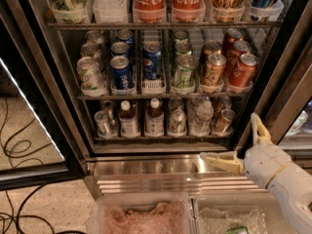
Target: Pick green can from middle shelf of fridge
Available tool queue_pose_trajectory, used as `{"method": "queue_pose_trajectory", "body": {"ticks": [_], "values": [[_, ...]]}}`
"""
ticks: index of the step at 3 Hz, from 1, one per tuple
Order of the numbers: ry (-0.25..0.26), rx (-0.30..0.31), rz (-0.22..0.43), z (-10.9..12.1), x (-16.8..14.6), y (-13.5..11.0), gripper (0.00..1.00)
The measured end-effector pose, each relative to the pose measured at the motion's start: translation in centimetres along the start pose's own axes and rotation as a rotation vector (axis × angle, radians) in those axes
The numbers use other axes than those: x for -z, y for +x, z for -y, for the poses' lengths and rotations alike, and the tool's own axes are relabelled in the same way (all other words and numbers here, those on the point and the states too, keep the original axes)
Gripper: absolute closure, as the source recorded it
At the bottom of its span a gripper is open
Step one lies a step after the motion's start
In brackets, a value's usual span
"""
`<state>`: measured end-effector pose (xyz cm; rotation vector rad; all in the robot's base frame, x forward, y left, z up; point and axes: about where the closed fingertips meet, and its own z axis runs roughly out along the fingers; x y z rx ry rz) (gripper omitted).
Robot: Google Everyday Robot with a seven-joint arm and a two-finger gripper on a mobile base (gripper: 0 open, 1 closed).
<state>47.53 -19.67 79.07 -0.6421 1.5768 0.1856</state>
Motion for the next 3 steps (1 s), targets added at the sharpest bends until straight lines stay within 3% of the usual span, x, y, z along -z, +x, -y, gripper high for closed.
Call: {"method": "queue_pose_trajectory", "body": {"ticks": [1,2,3], "values": [[-0.039,0.003,0.004,-0.9,-1.2,-0.8,0.0],[-0.101,-0.027,0.027,-3.9,-2.9,-1.0,0.0],[-0.119,-0.034,0.051,-5.1,-3.7,-1.3,0.0]]}}
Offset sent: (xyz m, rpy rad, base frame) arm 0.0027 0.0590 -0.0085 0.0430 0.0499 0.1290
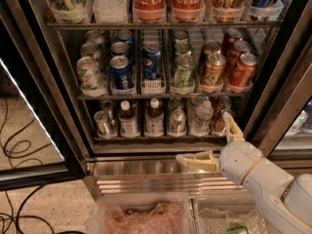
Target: Pick green can from middle shelf of fridge
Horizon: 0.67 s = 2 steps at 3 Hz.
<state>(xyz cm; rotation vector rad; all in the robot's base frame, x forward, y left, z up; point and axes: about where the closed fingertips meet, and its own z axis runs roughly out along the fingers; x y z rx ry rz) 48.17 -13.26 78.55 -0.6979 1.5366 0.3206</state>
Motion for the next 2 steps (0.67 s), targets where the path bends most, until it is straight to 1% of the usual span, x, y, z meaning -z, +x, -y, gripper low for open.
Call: {"method": "queue_pose_trajectory", "body": {"ticks": [1,2], "values": [[-0.017,0.029,0.056,0.1,-3.1,-1.0,0.0],[-0.024,0.042,0.077,0.3,-4.3,-1.5,0.0]]}}
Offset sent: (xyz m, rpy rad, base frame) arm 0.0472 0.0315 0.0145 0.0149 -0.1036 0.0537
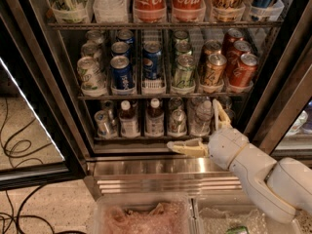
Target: Pick green can from middle shelf of fridge
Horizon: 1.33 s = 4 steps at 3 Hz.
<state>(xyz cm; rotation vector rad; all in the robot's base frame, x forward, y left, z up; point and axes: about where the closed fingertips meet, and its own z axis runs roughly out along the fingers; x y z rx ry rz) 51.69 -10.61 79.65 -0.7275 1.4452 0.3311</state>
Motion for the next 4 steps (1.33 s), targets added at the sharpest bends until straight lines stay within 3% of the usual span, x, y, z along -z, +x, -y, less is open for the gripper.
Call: {"method": "queue_pose_trajectory", "body": {"ticks": [2,4], "values": [[-0.011,0.047,0.032,2.2,-3.6,-1.4,0.0],[-0.015,0.051,0.033,3.8,-9.0,-0.8,0.0]]}}
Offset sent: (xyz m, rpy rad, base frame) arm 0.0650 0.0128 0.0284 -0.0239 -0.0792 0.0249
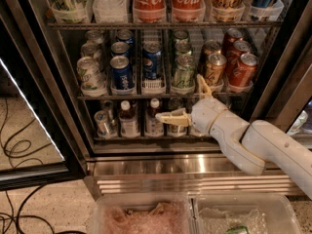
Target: Pick green can from middle shelf of fridge
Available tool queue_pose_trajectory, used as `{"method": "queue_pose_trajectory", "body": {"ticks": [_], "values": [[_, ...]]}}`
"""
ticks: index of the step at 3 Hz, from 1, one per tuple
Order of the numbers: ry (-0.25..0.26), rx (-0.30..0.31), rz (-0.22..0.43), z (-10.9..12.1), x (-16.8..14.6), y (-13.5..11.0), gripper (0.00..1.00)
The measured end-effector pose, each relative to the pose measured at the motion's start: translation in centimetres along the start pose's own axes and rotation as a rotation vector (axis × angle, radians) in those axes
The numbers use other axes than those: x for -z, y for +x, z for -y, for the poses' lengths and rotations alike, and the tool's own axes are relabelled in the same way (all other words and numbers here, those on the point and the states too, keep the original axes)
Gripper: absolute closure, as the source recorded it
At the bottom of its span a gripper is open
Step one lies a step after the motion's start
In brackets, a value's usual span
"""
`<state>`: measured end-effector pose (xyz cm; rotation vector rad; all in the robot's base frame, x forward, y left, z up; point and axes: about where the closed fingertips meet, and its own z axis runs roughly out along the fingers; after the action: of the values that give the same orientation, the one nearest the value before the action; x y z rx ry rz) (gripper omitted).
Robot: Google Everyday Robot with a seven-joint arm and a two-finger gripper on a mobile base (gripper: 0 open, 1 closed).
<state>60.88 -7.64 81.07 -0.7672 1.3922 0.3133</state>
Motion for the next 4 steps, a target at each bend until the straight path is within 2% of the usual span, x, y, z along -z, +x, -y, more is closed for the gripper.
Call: {"method": "queue_pose_trajectory", "body": {"ticks": [1,2,3,4], "values": [[0.003,0.03,0.009,1.3,-1.0,-0.4,0.0],[0.003,0.03,0.009,1.3,-1.0,-0.4,0.0],[0.025,0.049,0.018,1.6,-1.2,-0.2,0.0],[0.081,0.112,0.009,3.6,-1.6,0.4,0.0]]}}
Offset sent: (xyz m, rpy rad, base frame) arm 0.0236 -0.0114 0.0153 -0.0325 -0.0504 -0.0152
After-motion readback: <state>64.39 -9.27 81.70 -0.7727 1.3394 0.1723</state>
